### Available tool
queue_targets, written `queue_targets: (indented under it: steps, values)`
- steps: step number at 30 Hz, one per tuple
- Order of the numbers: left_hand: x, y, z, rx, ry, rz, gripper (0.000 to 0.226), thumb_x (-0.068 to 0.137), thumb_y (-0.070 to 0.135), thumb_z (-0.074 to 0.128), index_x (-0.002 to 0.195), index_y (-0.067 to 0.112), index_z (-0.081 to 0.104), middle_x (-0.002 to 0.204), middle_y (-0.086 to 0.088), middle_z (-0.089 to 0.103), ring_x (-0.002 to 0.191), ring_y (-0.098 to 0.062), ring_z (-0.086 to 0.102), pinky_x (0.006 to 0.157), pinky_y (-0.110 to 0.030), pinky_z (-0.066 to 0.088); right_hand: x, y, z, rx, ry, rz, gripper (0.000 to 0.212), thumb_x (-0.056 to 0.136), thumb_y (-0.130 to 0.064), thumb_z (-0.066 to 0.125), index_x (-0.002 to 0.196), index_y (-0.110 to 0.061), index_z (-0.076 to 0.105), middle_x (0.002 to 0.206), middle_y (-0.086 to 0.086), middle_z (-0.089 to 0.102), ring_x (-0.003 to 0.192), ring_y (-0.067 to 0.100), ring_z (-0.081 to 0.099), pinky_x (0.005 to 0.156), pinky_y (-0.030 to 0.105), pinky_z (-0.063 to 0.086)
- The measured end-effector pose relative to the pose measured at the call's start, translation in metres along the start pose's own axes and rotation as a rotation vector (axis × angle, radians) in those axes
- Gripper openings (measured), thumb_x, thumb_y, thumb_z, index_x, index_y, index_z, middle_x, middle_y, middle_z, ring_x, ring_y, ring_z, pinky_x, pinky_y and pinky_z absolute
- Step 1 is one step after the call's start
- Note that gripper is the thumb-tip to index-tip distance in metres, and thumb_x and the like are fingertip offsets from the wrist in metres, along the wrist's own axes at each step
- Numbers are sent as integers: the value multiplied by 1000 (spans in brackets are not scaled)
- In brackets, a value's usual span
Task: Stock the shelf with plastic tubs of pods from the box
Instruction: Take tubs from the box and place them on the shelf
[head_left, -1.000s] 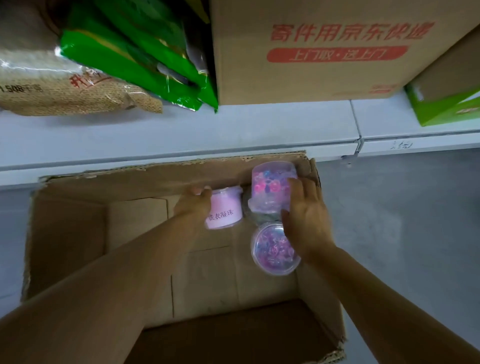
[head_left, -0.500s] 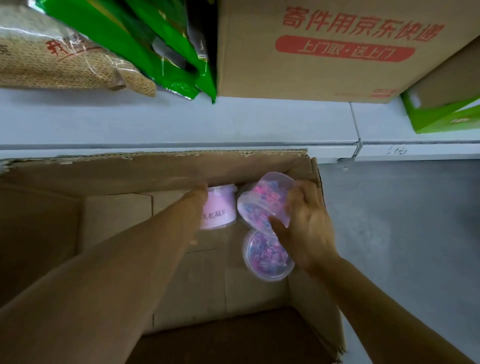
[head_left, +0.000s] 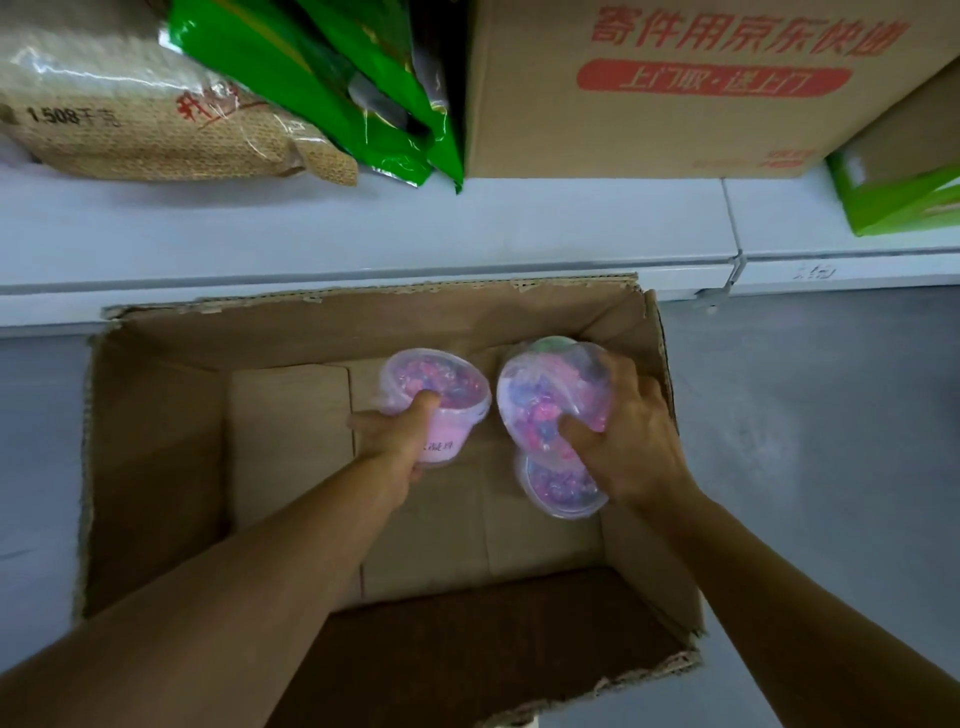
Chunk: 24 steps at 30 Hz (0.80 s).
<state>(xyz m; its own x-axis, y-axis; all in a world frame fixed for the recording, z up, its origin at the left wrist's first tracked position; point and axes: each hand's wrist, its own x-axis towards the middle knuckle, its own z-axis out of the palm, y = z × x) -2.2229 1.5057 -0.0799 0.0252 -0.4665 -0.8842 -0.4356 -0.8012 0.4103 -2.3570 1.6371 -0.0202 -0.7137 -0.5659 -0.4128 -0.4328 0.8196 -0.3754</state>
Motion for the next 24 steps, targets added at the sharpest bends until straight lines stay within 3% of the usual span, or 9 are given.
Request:
queue_targets:
  steps: [4, 8, 10, 12, 14, 16, 18, 21, 24]
  values:
    - [-39, 10, -37, 13, 44, 72, 63, 77, 36, 71, 122, 15, 32, 112, -10, 53, 94, -24, 58, 83, -42, 53, -21, -22, -23, 184, -76, 180, 64, 85, -48, 58, 136, -18, 35, 128, 10, 49, 113, 29, 51, 89, 40, 50]
    - [-106, 33, -73, -39, 17, 171, 48, 86, 32, 62, 125, 14, 43, 117, -10, 58, 90, -20, 59, 68, -29, 52, -49, -56, -70, 479, -127, 334, 48, 87, -50, 52, 123, -17, 49, 111, 5, 57, 101, 24, 56, 89, 43, 50]
    - [-148, 50, -91, -99, -1, 216, 42, 90, 30, 58, 127, 13, 49, 117, -10, 60, 91, -21, 60, 60, -25, 52, -67, -77, -99, 626, -139, 403, 56, 78, -59, 53, 116, -19, 55, 111, 6, 60, 99, 26, 60, 88, 48, 52]
    - [-191, 69, -111, -165, -13, 240, 38, 90, 31, 58, 125, 18, 52, 118, -8, 61, 99, -22, 60, 71, -31, 54, -83, -97, -129, 744, -148, 449, 63, 71, -63, 56, 117, -19, 58, 113, 8, 62, 98, 28, 62, 86, 49, 53]
    - [-235, 90, -131, -209, -17, 292, 24, 89, 33, 59, 112, 28, 56, 110, -2, 62, 100, -21, 60, 69, -31, 52, -103, -125, -166, 879, -162, 460, 47, 83, -47, 60, 118, -16, 57, 114, 9, 63, 96, 26, 63, 81, 45, 57]
    - [-278, 113, -150, -249, -15, 322, 7, 90, 31, 58, 94, 31, 52, 100, 2, 58, 98, -21, 58, 64, -26, 49, -124, -152, -206, 983, -216, 415, 34, 92, -31, 55, 121, -12, 53, 115, 10, 61, 92, 22, 63, 64, 32, 59]
    - [-319, 136, -171, -303, -5, 338, 12, 91, 31, 57, 91, 27, 46, 101, 0, 55, 100, -22, 55, 64, -25, 46, -145, -179, -244, 1046, -274, 362, 32, 94, -26, 50, 122, -10, 53, 115, 12, 61, 90, 22, 62, 51, 24, 56]
    - [-377, 169, -204, -363, 10, 336, 27, 87, 36, 59, 105, 20, 46, 115, -7, 55, 102, -23, 56, 64, -28, 47, -177, -221, -301, 1027, -312, 309, 26, 93, -31, 50, 110, -13, 59, 116, 16, 62, 100, 28, 62, 73, 35, 55]
    - [-434, 197, -244, -401, 2, 384, 41, 86, 39, 59, 118, 18, 43, 120, -10, 56, 101, -25, 58, 64, -29, 47, -211, -259, -360, 1065, -349, 255, 22, 92, -27, 51, 103, -12, 60, 111, 21, 61, 96, 30, 59, 90, 44, 49]
